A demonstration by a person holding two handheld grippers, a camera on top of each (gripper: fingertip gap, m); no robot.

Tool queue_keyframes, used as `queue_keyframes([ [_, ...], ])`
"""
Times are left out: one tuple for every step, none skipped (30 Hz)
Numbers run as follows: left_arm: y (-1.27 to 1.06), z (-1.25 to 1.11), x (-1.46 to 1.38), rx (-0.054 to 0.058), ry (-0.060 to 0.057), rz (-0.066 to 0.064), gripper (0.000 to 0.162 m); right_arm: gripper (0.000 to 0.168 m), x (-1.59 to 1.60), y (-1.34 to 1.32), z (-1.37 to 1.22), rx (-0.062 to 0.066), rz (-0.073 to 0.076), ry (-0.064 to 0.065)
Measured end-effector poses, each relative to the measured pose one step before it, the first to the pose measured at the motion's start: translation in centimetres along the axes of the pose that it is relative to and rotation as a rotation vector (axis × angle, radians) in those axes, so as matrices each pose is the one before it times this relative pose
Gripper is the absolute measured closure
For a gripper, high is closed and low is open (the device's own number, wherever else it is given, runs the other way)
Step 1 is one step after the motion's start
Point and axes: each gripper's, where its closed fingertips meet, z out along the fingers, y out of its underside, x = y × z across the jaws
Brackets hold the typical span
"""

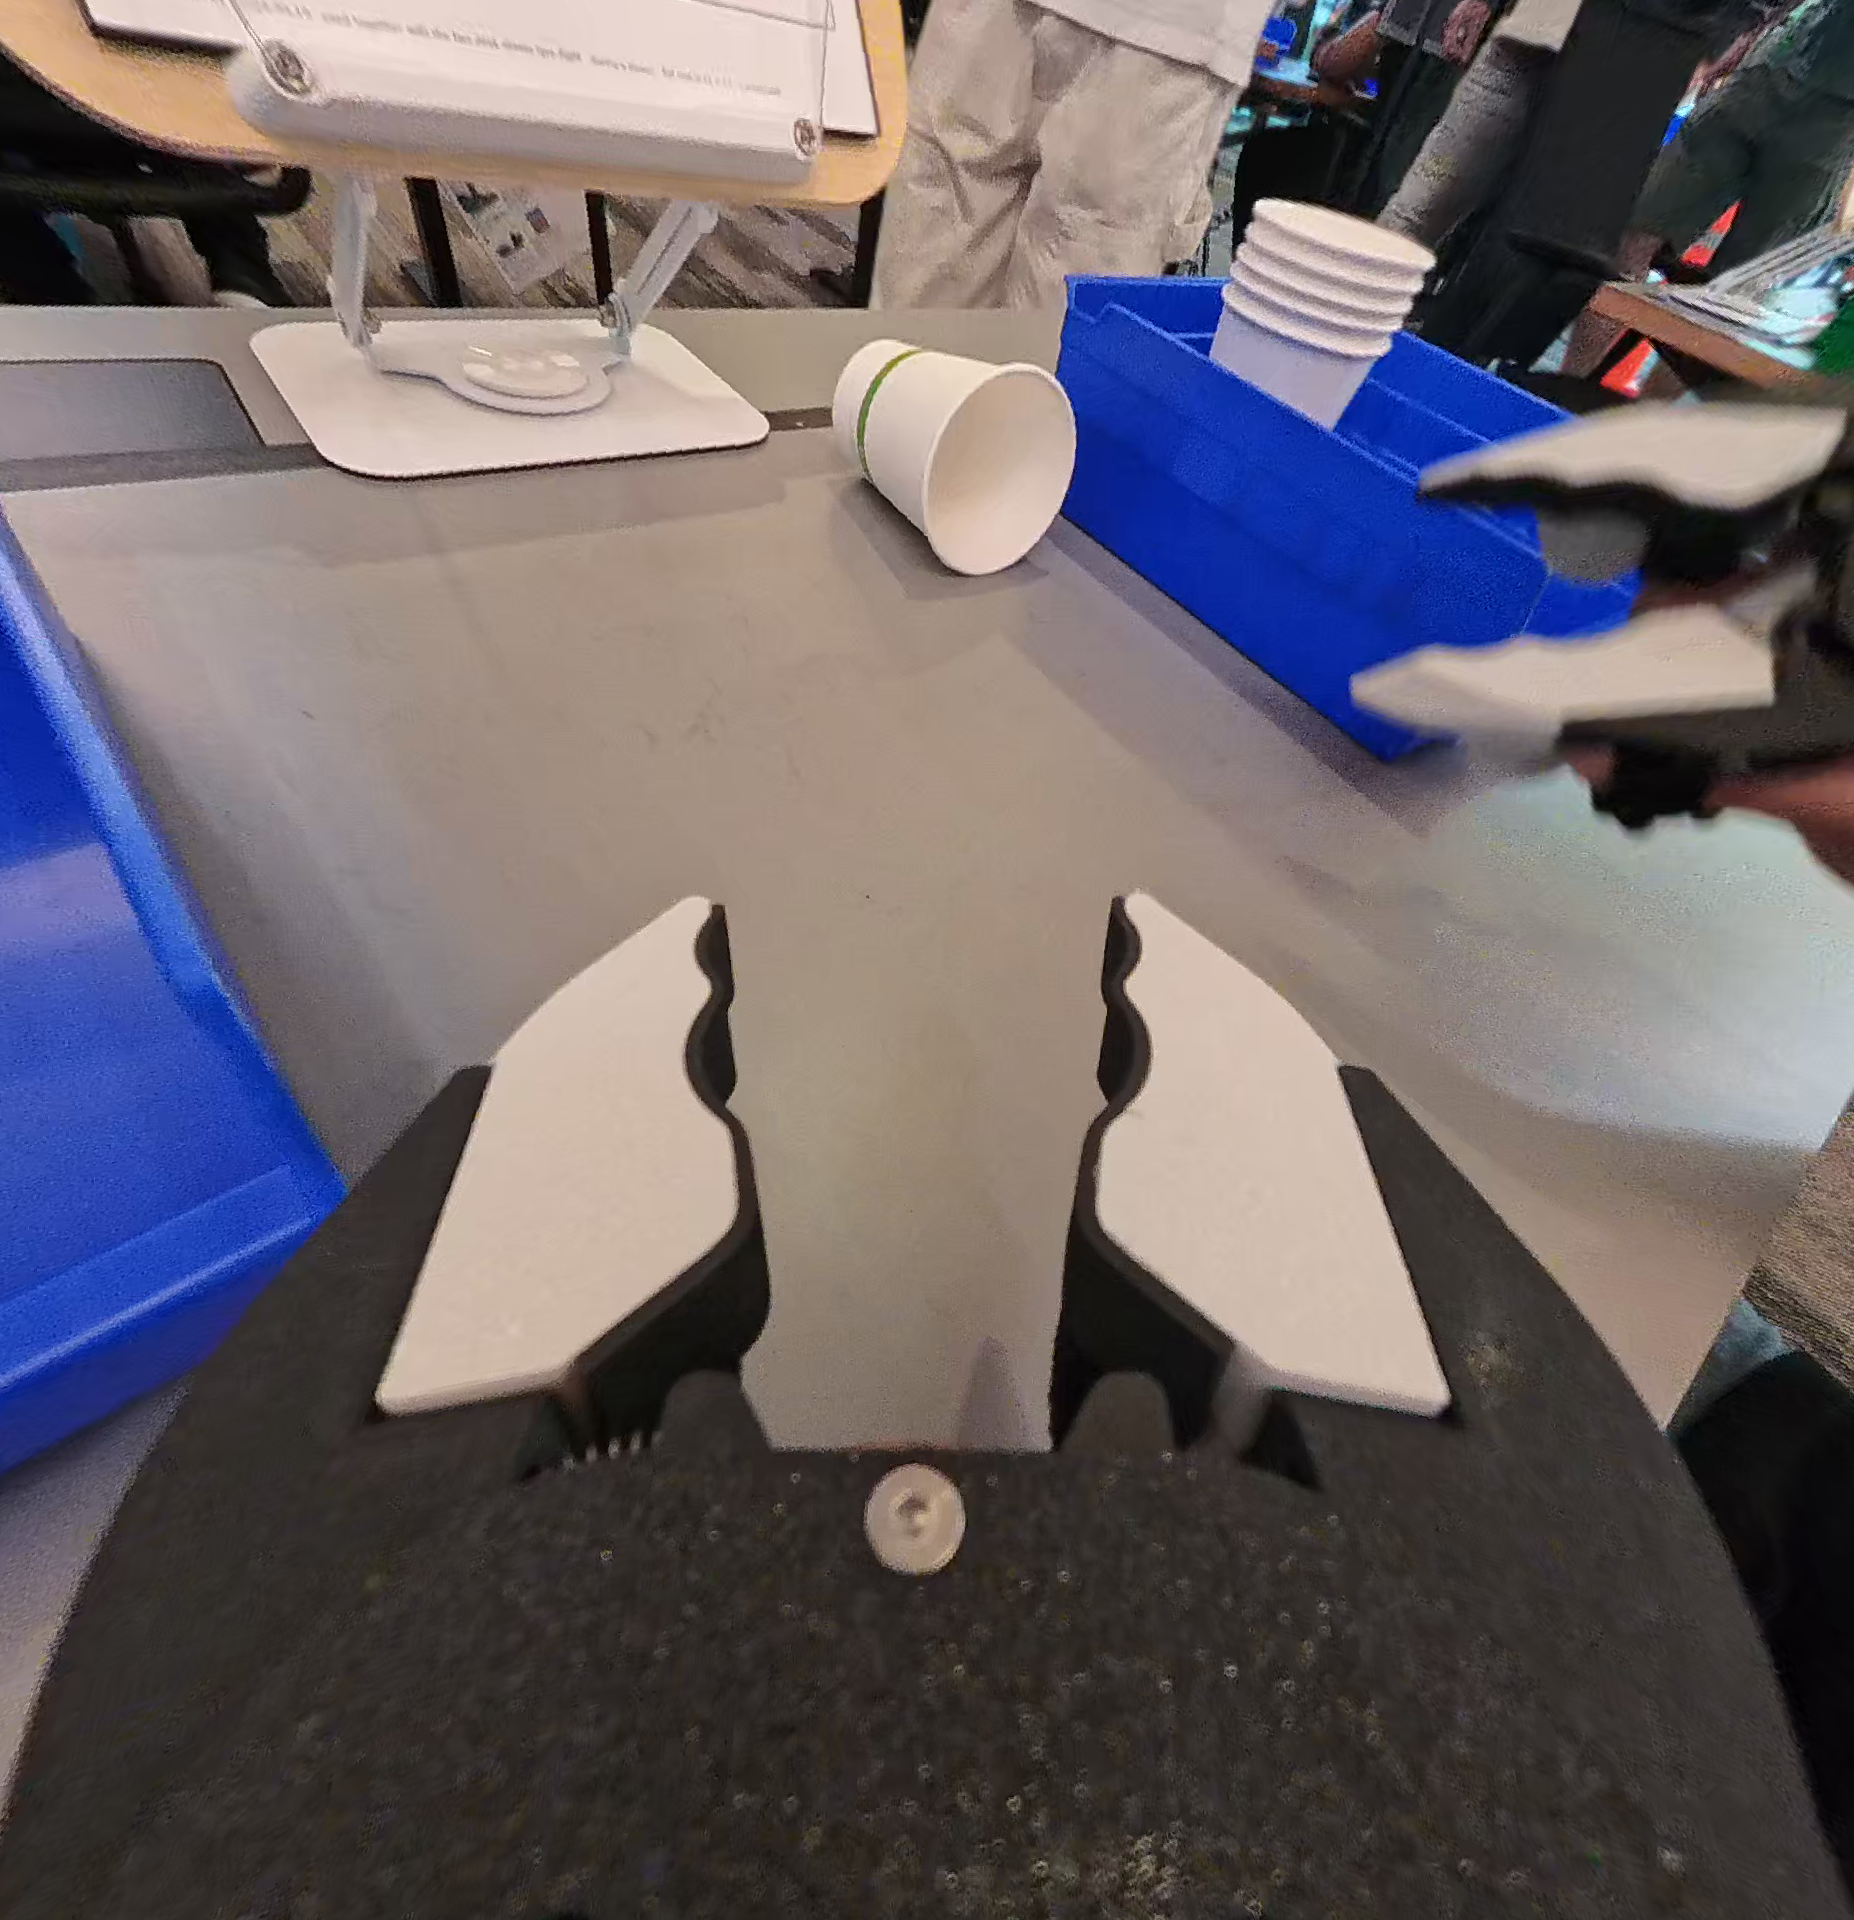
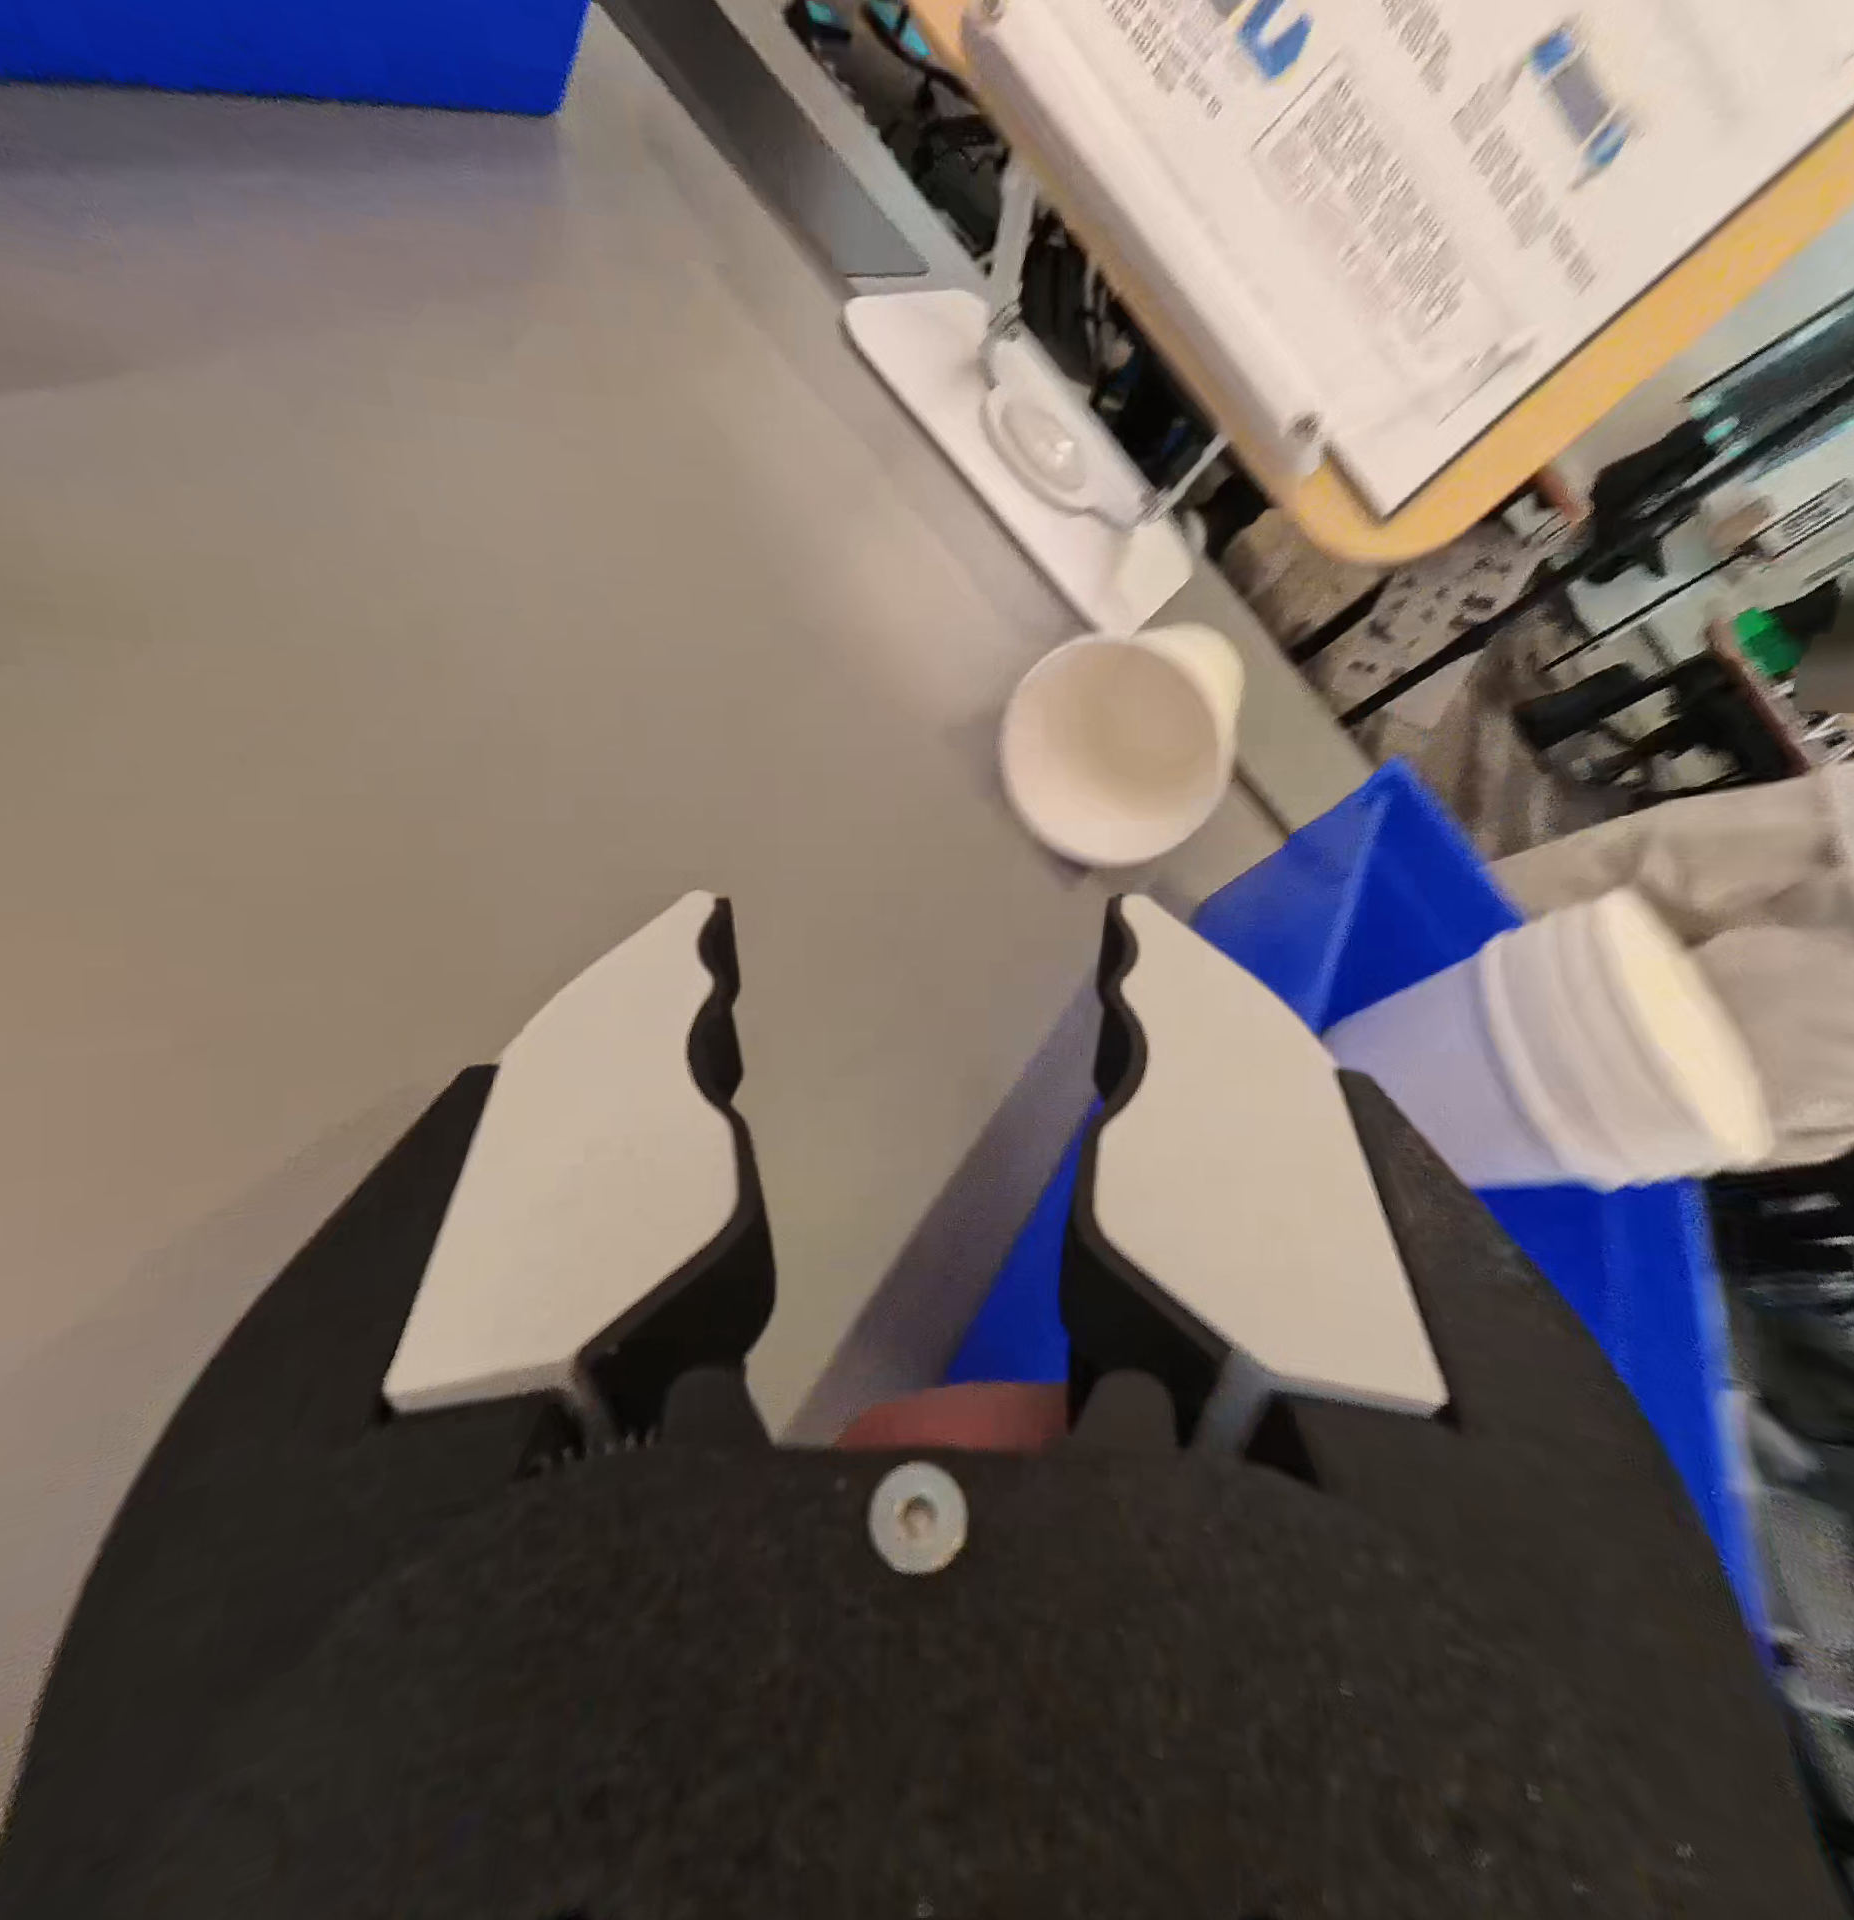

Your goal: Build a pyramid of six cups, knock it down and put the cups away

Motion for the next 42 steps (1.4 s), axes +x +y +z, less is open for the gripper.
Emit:
queue_keyframes([
  [0.275, 0.180, 0.113, -0.0093, 0.0083, -0.0035, 0.094, 0.107, 1.466, -1.118, 0.914, -0.0012, -0.0433, 0.0143],
  [0.260, 0.191, 0.087, -0.0106, 0.0069, -0.0025, 0.094, 0.109, 1.706, -0.851, 1.249, -0.0108, -0.0443, 0.0210],
  [0.208, 0.181, 0.078, -0.0077, 0.0051, 0.0002, 0.094, 0.109, 1.556, -0.438, 1.615, -0.0303, -0.0470, 0.0086],
  [0.145, 0.154, 0.102, -0.0063, 0.0057, 0.0025, 0.094, 0.109, 1.326, -0.002, 1.943, -0.0488, -0.0488, -0.0018],
  [0.118, 0.117, 0.103, -0.0065, 0.0060, 0.0032, 0.094, 0.108, 1.136, 0.334, 2.140, -0.0593, -0.0473, -0.0042],
  [0.058, 0.064, 0.099, -0.0040, 0.0050, 0.0020, 0.094, 0.105, 0.872, 0.450, 2.108, -0.0611, -0.0416, -0.0055],
  [-0.014, 0.014, 0.117, -0.0001, 0.0053, 0.0013, 0.094, 0.105, 0.502, 0.425, 1.950, -0.0574, -0.0446, -0.0121],
  [-0.047, -0.026, 0.130, 0.0007, 0.0056, 0.0026, 0.095, 0.105, 0.377, 0.280, 1.727, -0.0485, -0.0467, -0.0049],
  [-0.040, -0.047, 0.082, -0.0001, 0.0029, 0.0048, 0.095, 0.106, 0.350, 0.098, 1.435, -0.0361, -0.0480, 0.0073],
  [-0.053, -0.081, 0.035, 0.0002, 0.0006, 0.0065, 0.095, 0.108, 0.105, -0.077, 1.178, -0.0249, -0.0453, 0.0027],
  [-0.058, -0.073, 0.011, 0.0011, 0.0004, 0.0072, 0.095, 0.113, -0.017, -0.111, 1.016, -0.0238, -0.0351, 0.0007],
  [-0.061, -0.080, -0.058, 0.0017, -0.0015, 0.0065, 0.095, 0.116, -0.182, -0.117, 0.937, -0.0220, -0.0276, -0.0052],
  [-0.046, -0.073, -0.131, 0.0023, -0.0046, 0.0044, 0.096, 0.118, -0.292, -0.086, 0.850, -0.0195, -0.0231, -0.0081],
  [0.017, -0.037, -0.143, 0.0012, -0.0030, 0.0010, 0.096, 0.120, -0.248, -0.083, 0.750, -0.0146, -0.0224, -0.0008],
  [0.087, -0.003, -0.101, -0.0012, 0.0007, -0.0031, 0.096, 0.124, -0.163, -0.046, 0.605, -0.0135, -0.0230, 0.0062],
  [0.147, 0.012, -0.073, -0.0041, 0.0036, -0.0070, 0.096, 0.128, -0.159, -0.050, 0.478, -0.0093, -0.0182, 0.0060],
  [0.136, 0.026, -0.026, -0.0039, 0.0064, -0.0087, 0.096, 0.135, -0.046, -0.106, 0.301, -0.0027, -0.0085, 0.0114],
  [0.084, 0.033, -0.004, -0.0022, 0.0072, -0.0089, 0.096, 0.140, 0.321, -0.185, 0.087, 0.0081, -0.0039, 0.0312],
  [0.066, 0.015, -0.004, -0.0015, 0.0060, -0.0074, 0.097, 0.149, 0.311, -0.171, -0.092, 0.0117, -0.0091, 0.0260],
  [0.041, 0.024, 0.005, -0.0016, 0.0044, -0.0053, 0.097, 0.154, 0.369, -0.151, -0.199, 0.0132, -0.0032, 0.0243],
  [0.019, 0.019, -0.002, -0.0009, 0.0028, -0.0038, 0.097, 0.161, 0.382, -0.081, -0.253, 0.0119, 0.0047, 0.0212],
  [-0.003, 0.013, 0.049, 0.0006, 0.0033, -0.0021, 0.097, 0.165, 0.304, -0.128, -0.342, 0.0205, 0.0119, 0.0151],
  [-0.024, 0.023, 0.080, -0.0001, 0.0040, 0.0000, 0.097, 0.167, 0.268, -0.092, -0.430, 0.0178, 0.0157, 0.0113],
  [-0.035, 0.037, 0.087, -0.0008, 0.0030, 0.0021, 0.097, 0.168, 0.119, -0.126, -0.564, 0.0210, 0.0182, 0.0008],
  [-0.073, 0.048, 0.099, 0.0002, 0.0017, 0.0039, 0.098, 0.168, 0.031, -0.059, -0.667, 0.0154, 0.0236, -0.0009],
  [-0.078, 0.045, 0.094, 0.0011, 0.0005, 0.0044, 0.098, 0.168, 0.026, -0.003, -0.821, 0.0125, 0.0224, 0.0012],
  [-0.065, 0.029, 0.132, 0.0010, 0.0018, 0.0046, 0.098, 0.168, 0.002, -0.054, -1.026, 0.0166, 0.0218, 0.0053],
  [-0.019, 0.027, 0.140, -0.0002, 0.0022, 0.0045, 0.098, 0.168, -0.056, -0.110, -1.218, 0.0210, 0.0189, 0.0071],
  [0.021, 0.031, 0.127, -0.0012, 0.0015, 0.0041, 0.098, 0.168, -0.026, -0.059, -1.372, 0.0184, 0.0142, 0.0121],
  [0.040, 0.018, 0.115, -0.0020, 0.0017, 0.0031, 0.098, 0.168, -0.057, -0.114, -1.552, 0.0212, 0.0165, 0.0061],
  [0.044, 0.032, 0.097, -0.0014, 0.0017, 0.0020, 0.098, 0.168, 0.050, -0.142, -1.667, 0.0229, 0.0242, 0.0044],
  [0.024, 0.021, 0.071, -0.0011, 0.0020, 0.0007, 0.098, 0.168, 0.153, -0.069, -1.715, 0.0179, 0.0251, -0.0006],
  [0.024, 0.004, 0.053, -0.0009, 0.0018, -0.0007, 0.098, 0.168, 0.308, 0.042, -1.659, 0.0113, 0.0245, -0.0058],
  [0.029, 0.018, 0.043, -0.0014, 0.0022, -0.0021, 0.098, 0.168, 0.650, 0.192, -1.581, 0.0037, 0.0257, -0.0016],
  [0.038, -0.003, 0.051, -0.0015, 0.0027, -0.0027, 0.098, 0.168, 1.011, 0.237, -1.461, 0.0063, 0.0354, 0.0015],
  [0.033, -0.005, 0.023, -0.0013, 0.0016, -0.0029, 0.098, 0.168, 1.226, 0.334, -1.290, 0.0020, 0.0509, -0.0097],
  [0.024, -0.010, 0.010, -0.0002, 0.0002, -0.0032, 0.098, 0.168, 1.389, 0.511, -1.027, -0.0135, 0.0521, -0.0192],
  [0.020, -0.014, -0.002, 0.0003, -0.0002, -0.0030, 0.098, 0.168, 1.584, 0.615, -0.796, -0.0225, 0.0447, -0.0222],
  [0.035, 0.028, 0.004, -0.0007, 0.0007, -0.0019, 0.098, 0.168, 1.858, 0.710, -0.583, -0.0281, 0.0383, -0.0159],
  [0.047, 0.051, 0.021, -0.0025, 0.0015, -0.0008, 0.098, 0.168, 1.989, 1.063, -0.281, -0.0530, 0.0320, -0.0175],
  [0.035, 0.066, 0.030, -0.0028, 0.0018, -0.0008, 0.098, 0.168, 2.013, 1.263, -0.023, -0.0684, 0.0268, -0.0219],
  [0.026, 0.066, 0.054, -0.0016, 0.0023, -0.0010, 0.098, 0.168, 2.080, 1.121, 0.138, -0.0598, 0.0288, -0.0162],
])
